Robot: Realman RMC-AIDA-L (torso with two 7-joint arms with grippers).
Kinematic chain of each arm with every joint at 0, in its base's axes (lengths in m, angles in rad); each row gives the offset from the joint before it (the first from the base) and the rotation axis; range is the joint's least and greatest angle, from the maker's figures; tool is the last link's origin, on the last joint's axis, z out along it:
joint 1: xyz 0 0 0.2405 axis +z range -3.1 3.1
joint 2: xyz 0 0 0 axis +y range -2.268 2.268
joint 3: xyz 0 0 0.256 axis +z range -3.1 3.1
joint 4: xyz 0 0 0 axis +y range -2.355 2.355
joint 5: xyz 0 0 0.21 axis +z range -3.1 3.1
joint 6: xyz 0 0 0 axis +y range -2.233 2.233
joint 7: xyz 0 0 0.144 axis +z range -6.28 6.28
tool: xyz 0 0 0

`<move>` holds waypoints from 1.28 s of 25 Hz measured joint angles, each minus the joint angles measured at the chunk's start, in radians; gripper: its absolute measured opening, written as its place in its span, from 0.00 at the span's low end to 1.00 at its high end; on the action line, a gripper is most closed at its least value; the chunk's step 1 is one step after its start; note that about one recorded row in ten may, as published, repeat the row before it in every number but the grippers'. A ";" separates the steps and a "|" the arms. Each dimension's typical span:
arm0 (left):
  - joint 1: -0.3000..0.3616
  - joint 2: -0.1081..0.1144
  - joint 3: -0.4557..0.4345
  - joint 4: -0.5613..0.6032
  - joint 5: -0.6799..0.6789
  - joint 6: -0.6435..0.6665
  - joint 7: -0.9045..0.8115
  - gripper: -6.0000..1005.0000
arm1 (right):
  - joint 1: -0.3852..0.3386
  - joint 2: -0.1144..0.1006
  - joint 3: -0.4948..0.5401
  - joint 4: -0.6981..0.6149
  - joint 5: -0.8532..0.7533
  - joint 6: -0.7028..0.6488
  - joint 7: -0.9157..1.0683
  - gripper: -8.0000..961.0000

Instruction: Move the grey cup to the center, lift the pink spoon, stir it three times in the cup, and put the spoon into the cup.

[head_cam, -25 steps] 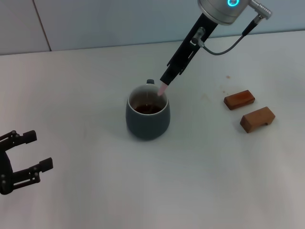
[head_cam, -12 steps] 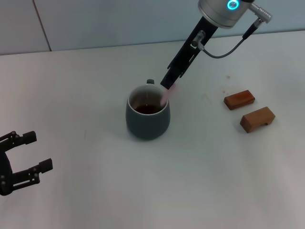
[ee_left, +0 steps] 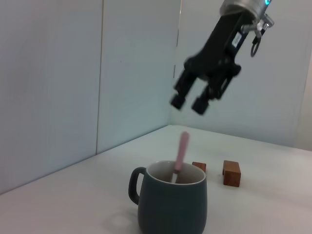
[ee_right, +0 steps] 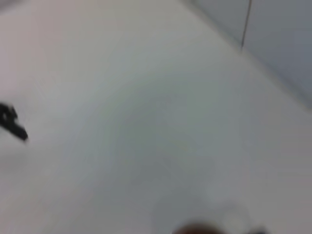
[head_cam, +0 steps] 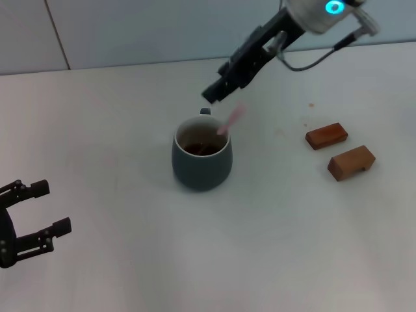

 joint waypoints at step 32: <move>-0.271 0.105 0.028 -0.006 0.191 0.009 -0.325 0.82 | -0.533 -0.204 0.264 0.530 0.568 -0.060 -0.896 0.85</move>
